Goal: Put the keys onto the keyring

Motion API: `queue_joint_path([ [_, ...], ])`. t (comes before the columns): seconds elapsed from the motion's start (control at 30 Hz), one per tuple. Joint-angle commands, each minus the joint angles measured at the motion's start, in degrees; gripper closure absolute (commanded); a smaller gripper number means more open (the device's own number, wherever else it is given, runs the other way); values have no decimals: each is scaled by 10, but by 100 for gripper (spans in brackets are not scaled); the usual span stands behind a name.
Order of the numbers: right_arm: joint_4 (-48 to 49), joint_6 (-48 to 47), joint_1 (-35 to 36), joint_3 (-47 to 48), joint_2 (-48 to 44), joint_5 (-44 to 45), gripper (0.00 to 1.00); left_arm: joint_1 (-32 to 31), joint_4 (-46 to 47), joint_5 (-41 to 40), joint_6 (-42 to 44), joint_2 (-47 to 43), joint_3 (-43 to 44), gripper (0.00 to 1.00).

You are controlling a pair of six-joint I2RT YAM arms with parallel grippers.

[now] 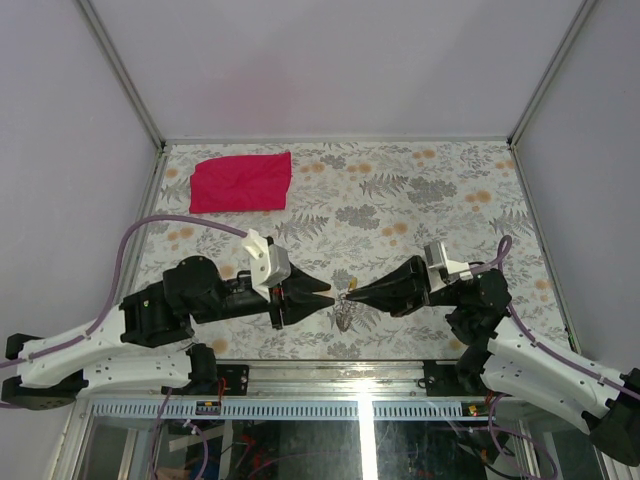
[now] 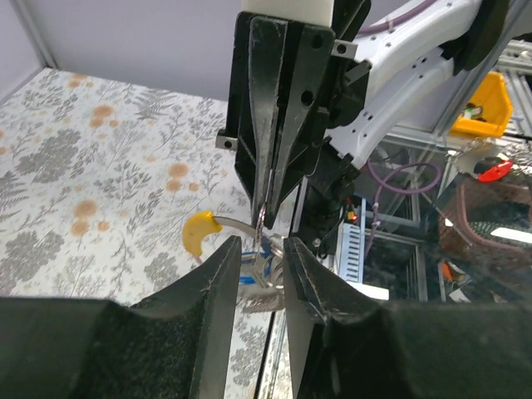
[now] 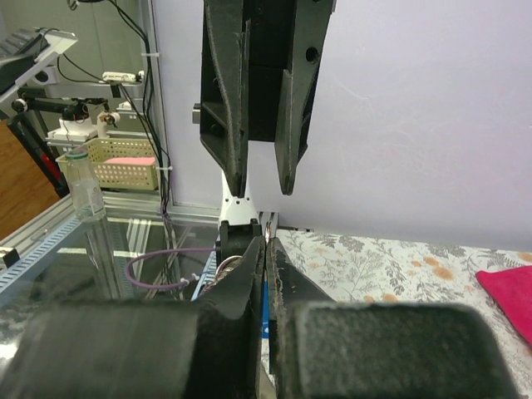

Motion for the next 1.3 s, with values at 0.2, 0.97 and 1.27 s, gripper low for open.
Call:
queue_joint_path([
  [0.2,134,53,3,26,9,31,100,-3,95,52,-18,28,1,73],
  [0.97,166,77,4,19,12,13,100,-3,101,41,-12,28,7,80],
  [1.27,163,75,4,22,12,10,100,-3,105,42,-13,27,6,81],
])
